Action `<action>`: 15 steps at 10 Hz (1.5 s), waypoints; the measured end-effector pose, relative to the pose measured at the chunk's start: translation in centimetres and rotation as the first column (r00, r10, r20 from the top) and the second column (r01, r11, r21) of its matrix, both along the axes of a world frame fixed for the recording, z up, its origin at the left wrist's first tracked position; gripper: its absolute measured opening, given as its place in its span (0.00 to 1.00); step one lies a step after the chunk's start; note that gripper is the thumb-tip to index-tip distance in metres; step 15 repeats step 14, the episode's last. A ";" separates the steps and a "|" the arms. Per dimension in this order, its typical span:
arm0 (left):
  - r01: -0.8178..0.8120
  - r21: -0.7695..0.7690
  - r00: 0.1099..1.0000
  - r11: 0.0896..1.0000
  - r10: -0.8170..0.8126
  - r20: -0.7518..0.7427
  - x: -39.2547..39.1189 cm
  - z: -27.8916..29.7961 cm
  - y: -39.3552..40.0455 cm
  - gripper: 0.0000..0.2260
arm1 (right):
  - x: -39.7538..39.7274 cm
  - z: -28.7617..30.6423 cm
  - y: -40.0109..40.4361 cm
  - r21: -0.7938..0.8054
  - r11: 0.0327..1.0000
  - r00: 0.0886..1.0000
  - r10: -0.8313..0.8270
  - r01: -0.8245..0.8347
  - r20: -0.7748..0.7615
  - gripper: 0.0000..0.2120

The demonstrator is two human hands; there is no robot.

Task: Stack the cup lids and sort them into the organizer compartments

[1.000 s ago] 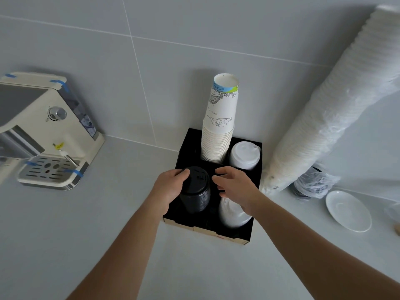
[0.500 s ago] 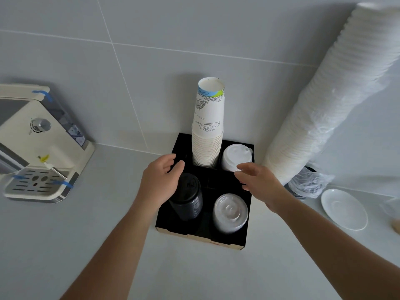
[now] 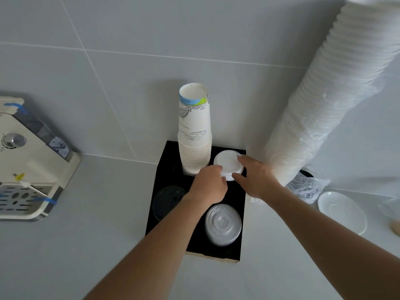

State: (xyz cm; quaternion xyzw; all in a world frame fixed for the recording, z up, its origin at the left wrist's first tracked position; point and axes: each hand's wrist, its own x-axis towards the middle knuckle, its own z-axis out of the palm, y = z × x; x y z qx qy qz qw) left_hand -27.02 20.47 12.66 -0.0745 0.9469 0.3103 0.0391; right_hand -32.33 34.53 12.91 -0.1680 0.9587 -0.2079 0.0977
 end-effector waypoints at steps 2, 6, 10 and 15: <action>0.004 -0.043 1.000 0.999 -0.005 -0.016 -1.4 -1.4 1.1 0.09 | -0.8 -0.4 -0.5 0.055 0.998 1.000 -0.009 0.008 0.020 0.22; 0.047 -0.107 0.999 0.993 -0.050 -0.020 -1.6 -2.6 1.0 0.14 | -1.3 -1.3 -0.3 0.013 1.000 1.000 0.028 -0.027 -0.014 0.26; -0.111 0.218 0.994 0.970 0.105 0.039 -0.9 -1.9 0.9 0.17 | -0.8 -0.9 -0.2 0.018 1.000 0.999 -0.022 0.021 0.041 0.25; -0.244 0.623 0.960 0.743 0.276 0.047 3.1 1.9 -1.3 0.10 | 1.8 2.2 1.6 -0.363 0.881 0.934 -0.197 0.302 0.299 0.16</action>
